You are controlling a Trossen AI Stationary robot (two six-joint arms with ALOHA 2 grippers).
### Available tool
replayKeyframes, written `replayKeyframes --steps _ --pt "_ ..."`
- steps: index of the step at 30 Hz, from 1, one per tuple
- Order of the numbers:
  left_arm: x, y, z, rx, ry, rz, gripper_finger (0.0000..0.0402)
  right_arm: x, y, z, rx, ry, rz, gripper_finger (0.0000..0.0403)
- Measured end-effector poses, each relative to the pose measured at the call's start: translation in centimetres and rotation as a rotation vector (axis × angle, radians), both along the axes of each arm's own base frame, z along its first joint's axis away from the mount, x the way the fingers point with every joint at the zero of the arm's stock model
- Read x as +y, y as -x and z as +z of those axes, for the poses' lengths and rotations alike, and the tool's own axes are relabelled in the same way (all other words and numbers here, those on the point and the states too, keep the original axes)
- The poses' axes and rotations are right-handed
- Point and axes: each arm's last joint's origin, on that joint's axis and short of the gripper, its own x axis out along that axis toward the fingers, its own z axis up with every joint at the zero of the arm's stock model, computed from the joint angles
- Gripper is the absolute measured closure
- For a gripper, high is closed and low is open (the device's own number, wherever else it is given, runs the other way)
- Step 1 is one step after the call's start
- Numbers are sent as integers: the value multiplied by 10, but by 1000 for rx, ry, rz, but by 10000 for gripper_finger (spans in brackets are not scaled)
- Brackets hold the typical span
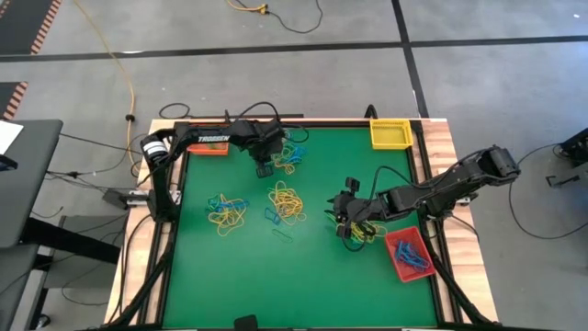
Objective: Sort rubber bands into baskets
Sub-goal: Put the green rubber band into the orange bin
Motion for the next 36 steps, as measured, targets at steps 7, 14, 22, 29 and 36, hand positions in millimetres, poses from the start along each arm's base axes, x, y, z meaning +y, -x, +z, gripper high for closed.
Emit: replayKeyframes --steps 7,14,22,29,36 --pt "2 17 42 -88 -63 43 402 0 0 0 3 1 0 239" --pt "9 51 87 -180 -116 146 401 0 0 0 3 0 0 239" --pt "24 90 110 -206 -133 297 401 0 0 0 2 0 1 239" --pt "38 120 88 -135 -95 405 401 4 1 0 2 0 16 239" --pt "37 152 62 -101 -75 485 401 5 1 0 3 0 19 239"
